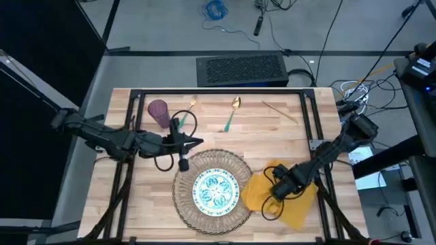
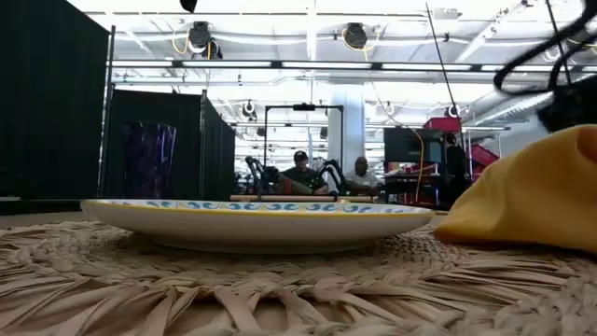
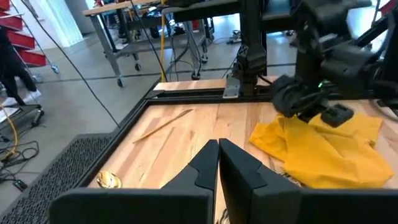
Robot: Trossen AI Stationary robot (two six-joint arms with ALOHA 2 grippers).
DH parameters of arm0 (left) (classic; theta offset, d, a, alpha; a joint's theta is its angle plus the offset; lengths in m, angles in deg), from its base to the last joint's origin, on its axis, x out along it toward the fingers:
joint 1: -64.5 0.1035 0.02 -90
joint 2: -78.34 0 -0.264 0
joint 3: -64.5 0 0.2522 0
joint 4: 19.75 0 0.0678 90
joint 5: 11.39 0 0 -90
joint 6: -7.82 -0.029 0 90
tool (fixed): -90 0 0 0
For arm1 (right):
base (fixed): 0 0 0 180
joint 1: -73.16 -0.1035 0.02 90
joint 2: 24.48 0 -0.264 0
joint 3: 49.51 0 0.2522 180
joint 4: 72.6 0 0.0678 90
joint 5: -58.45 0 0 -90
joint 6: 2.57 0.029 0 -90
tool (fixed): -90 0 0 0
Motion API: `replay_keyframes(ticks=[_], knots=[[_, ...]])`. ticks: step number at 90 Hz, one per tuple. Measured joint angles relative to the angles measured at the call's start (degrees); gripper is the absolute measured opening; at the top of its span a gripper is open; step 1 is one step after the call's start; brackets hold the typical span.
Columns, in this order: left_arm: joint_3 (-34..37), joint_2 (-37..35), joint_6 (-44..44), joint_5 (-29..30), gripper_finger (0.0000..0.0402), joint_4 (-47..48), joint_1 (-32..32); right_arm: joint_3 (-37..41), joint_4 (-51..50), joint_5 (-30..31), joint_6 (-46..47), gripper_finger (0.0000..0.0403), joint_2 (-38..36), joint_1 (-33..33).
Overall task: Set table place
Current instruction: Fold the yellow table napkin
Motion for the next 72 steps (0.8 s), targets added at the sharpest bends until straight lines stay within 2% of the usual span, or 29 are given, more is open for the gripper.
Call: replay_keyframes(ticks=[11, 20, 50, 62, 72], knots=[[0.0, 0.0, 0.0, 0.0, 0.0, 0.0, 0.0, 2.0, -0.6, -0.2, -3.0, 0.0, -0.3, 3.3], [0.0, 0.0, 0.0, 0.0, 0.0, 0.0, 0.0, 2.2, -2.8, 2.3, -7.5, 0.0, -0.3, 7.5], [0.0, 0.0, -0.2, 0.5, 0.0, 0.0, 0.0, 2.1, 1.0, 10.5, -27.7, 0.0, -0.6, 26.2], [0.0, 0.0, -0.5, 0.7, 0.0, 0.0, 0.2, -0.6, 1.6, 15.7, -36.2, 0.0, -0.2, 34.1], [0.0, 0.0, -0.3, 0.8, 0.0, 0.0, 0.4, -5.4, 0.5, 16.0, -42.4, 0.0, -0.3, 38.6]])
